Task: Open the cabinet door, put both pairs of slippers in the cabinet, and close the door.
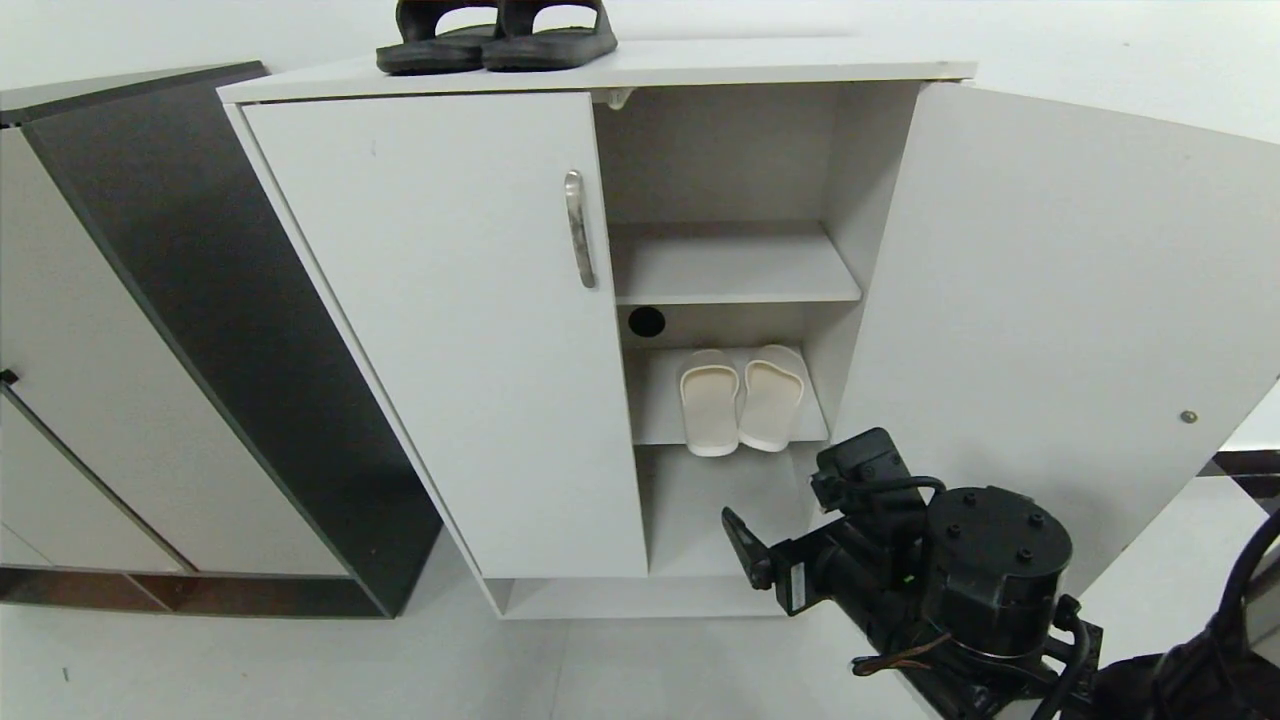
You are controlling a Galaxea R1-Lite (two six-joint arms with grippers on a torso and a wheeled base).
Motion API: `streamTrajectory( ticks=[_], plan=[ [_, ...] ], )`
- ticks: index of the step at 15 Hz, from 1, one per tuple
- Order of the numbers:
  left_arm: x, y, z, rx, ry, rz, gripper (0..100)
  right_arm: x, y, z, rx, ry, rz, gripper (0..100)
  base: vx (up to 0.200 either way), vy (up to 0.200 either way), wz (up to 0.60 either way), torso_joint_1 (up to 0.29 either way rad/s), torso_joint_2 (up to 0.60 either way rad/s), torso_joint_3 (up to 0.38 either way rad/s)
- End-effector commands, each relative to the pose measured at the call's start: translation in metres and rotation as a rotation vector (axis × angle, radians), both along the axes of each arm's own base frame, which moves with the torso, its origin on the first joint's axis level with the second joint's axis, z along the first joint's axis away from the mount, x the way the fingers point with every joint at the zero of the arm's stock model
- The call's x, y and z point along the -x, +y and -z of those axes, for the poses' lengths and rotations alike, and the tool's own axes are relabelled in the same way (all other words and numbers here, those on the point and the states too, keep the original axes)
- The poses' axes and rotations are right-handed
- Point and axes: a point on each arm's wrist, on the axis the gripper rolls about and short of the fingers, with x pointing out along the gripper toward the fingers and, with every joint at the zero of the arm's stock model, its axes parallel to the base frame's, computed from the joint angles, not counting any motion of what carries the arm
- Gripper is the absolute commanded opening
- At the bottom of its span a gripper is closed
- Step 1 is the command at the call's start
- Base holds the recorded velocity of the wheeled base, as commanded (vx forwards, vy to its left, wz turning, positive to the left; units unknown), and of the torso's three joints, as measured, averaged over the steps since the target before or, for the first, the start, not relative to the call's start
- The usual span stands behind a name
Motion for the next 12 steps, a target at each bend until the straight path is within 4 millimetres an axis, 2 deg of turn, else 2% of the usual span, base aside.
streamTrajectory(
  ticks=[1,12],
  plan=[
    [-0.0001,0.0,0.0,-0.001,0.001,-0.002,0,-0.0001,-0.001,0.0003,0.002,0.001,0.004,100,0.0,0.0,0.0,0.0,0.0,0.0],
    [-0.0001,0.0,0.0,-0.003,0.001,-0.002,0,-0.0028,-0.0038,0.0033,0.015,0.005,0.015,100,0.0,0.2,0.0,0.004,0.0,0.003]
  ],
)
